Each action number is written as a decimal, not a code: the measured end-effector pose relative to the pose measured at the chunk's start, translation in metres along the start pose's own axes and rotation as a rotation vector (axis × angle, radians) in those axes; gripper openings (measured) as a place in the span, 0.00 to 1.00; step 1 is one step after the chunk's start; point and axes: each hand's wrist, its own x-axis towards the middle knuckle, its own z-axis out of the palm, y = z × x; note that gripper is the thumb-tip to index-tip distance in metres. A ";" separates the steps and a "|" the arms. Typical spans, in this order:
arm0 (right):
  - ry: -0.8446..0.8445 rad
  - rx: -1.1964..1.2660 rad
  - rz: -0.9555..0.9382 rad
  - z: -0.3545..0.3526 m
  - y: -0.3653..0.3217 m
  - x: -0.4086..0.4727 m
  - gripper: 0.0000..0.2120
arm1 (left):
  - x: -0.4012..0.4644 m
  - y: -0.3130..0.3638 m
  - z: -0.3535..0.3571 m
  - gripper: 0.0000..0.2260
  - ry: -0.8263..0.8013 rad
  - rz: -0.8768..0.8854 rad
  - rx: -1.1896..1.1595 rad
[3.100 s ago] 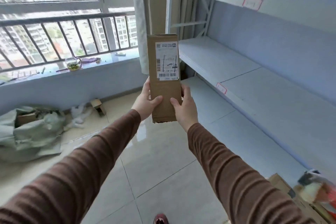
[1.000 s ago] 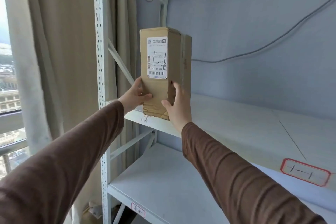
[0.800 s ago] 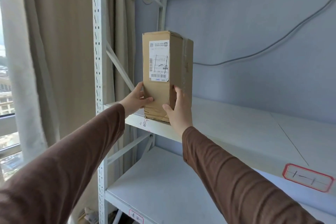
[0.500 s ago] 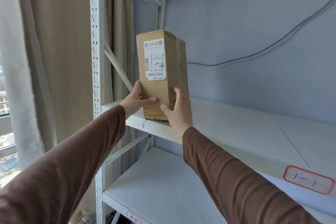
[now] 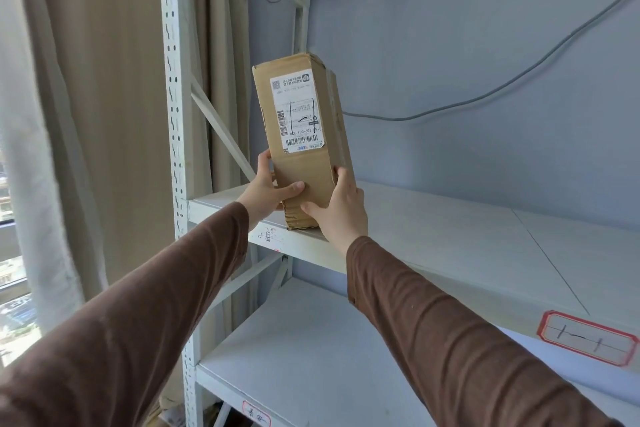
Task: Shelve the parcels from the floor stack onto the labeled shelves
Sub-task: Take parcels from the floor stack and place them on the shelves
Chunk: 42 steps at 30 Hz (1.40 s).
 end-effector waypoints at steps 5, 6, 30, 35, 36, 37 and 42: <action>0.037 -0.030 -0.054 -0.008 0.004 0.001 0.41 | -0.006 0.005 0.018 0.34 0.023 0.019 -0.057; 0.049 -0.056 -0.074 -0.010 0.004 0.001 0.44 | -0.007 0.006 0.024 0.34 0.036 0.017 -0.079; 0.047 -0.719 -0.561 -0.128 0.010 0.048 0.64 | -0.019 0.075 -0.032 0.63 0.481 0.557 1.178; -0.039 -0.843 -0.652 -0.144 0.003 0.053 0.65 | -0.025 0.084 -0.034 0.60 0.351 0.664 1.589; -0.033 -0.861 -0.675 -0.147 0.002 0.055 0.64 | -0.026 0.082 -0.031 0.59 0.339 0.665 1.605; -0.015 -0.871 -0.699 -0.150 0.001 0.057 0.64 | -0.027 0.077 -0.028 0.58 0.348 0.667 1.589; 0.261 -0.600 -0.538 -0.142 -0.001 0.053 0.58 | -0.036 0.053 -0.003 0.52 0.477 0.461 1.249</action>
